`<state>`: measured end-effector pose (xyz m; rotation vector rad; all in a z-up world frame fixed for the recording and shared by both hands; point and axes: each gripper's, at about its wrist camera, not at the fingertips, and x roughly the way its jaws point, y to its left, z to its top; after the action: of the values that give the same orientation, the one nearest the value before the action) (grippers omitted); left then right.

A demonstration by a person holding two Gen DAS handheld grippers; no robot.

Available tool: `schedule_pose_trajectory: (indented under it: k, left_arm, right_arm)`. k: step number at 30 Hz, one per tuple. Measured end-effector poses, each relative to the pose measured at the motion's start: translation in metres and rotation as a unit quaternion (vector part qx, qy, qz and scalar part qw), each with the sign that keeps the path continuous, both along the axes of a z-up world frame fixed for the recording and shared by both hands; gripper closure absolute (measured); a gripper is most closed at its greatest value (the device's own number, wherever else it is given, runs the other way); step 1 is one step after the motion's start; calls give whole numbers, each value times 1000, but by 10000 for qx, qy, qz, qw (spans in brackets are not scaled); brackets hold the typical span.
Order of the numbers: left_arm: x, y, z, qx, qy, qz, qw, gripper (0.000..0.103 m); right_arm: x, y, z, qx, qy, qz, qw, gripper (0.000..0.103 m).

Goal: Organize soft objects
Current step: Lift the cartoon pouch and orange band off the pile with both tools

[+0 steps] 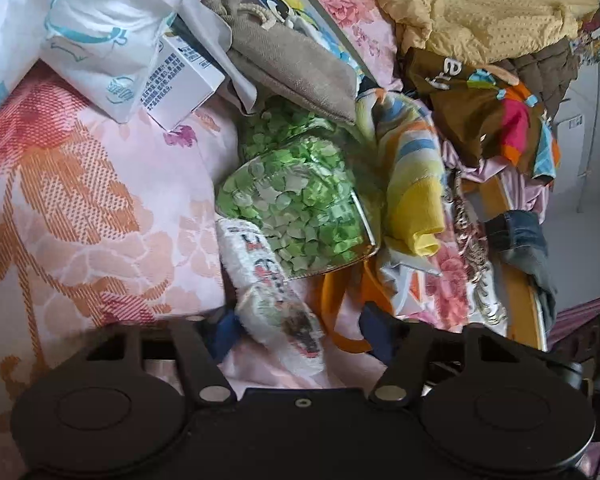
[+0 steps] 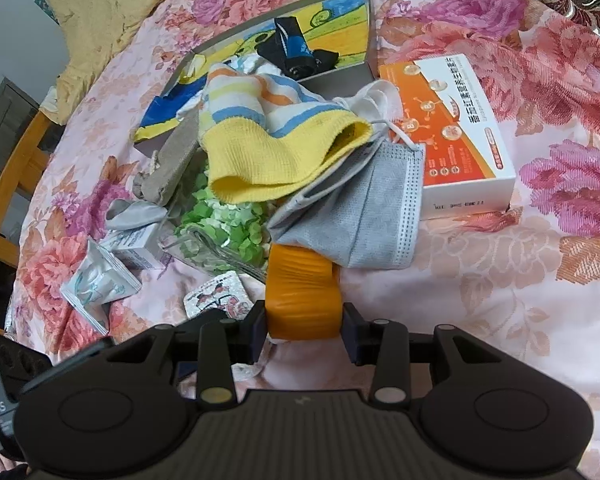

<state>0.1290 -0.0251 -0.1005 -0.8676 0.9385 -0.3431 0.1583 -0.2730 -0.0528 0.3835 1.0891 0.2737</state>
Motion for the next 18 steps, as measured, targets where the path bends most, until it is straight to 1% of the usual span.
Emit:
schedule_pose_trajectory:
  k: [1, 2, 3, 6, 7, 12, 16, 18]
  left_arm:
    - [1, 0, -2, 59, 34, -2, 10000, 58]
    - [1, 0, -4, 105, 85, 3, 9999, 66]
    - [1, 1, -5, 145, 122, 31, 9998, 70]
    - [2, 4, -6, 122, 89, 44, 9999, 74]
    - [2, 3, -4, 137, 44, 20, 9999, 77]
    - [-4, 2, 8, 367, -186, -73, 9991, 83]
    - [-12, 5, 22, 593, -430, -59, 9973, 89]
    - [-17, 6, 31, 691, -593, -85, 9958, 89]
  right_arm:
    - [0, 0, 0, 5, -12, -2, 10000, 61]
    - [0, 0, 0, 11, -20, 1, 10000, 61]
    - [0, 0, 1, 15, -27, 11, 10000, 61]
    - [-1, 1, 3, 26, -75, 45, 10000, 61]
    - [-3, 1, 4, 29, -107, 55, 9999, 61]
    - [-11, 0, 14, 94, -323, 85, 9994, 61]
    - [-19, -3, 22, 221, -542, 93, 9982, 61]
    - [-22, -5, 28, 270, -700, 98, 9971, 61]
